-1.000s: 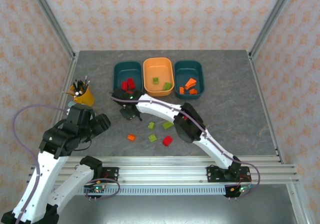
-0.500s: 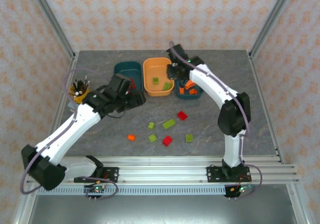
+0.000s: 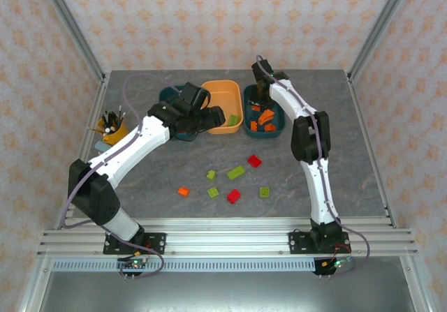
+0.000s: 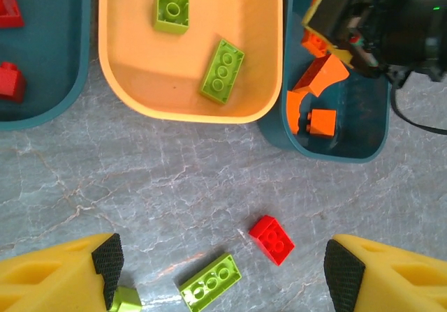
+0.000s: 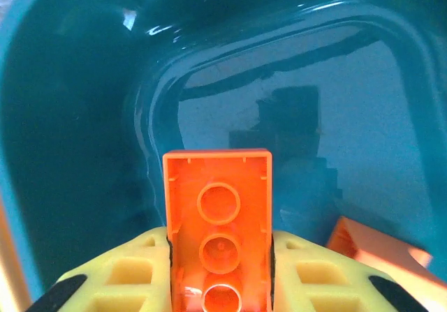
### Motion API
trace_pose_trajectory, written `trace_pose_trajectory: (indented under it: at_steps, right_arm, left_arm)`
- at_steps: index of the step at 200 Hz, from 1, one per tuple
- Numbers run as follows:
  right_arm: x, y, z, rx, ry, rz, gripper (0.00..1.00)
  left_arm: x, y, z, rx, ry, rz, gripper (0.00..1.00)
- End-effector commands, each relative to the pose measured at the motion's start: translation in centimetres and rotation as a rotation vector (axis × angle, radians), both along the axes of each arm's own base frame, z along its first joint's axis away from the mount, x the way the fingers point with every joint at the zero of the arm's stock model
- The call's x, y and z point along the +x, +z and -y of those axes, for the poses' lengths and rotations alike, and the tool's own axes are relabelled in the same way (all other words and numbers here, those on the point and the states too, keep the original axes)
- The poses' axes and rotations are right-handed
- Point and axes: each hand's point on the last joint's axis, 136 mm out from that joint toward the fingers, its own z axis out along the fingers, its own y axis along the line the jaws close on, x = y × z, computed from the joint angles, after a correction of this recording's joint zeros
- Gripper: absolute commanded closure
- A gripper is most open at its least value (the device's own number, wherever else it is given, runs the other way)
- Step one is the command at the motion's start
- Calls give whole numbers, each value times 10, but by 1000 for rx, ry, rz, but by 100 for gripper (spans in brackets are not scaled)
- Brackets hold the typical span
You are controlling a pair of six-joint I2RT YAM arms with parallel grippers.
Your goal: Sort the legos into containers by color
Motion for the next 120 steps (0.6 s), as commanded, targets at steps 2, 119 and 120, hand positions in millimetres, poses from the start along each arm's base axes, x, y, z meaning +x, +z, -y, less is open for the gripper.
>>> trace_pose_trajectory:
  at_steps: [2, 119, 120]
  right_arm:
    - [-4, 1, 4, -2, -34, -51, 67]
    - [-64, 168, -20, 35, 122, 275, 44]
    - [-67, 169, -21, 36, 126, 279, 43]
  left_arm:
    - [4, 14, 5, 13, -29, 39, 21]
    - [-60, -29, -19, 271, -233, -87, 24]
    - [-61, -31, -19, 271, -238, -90, 24]
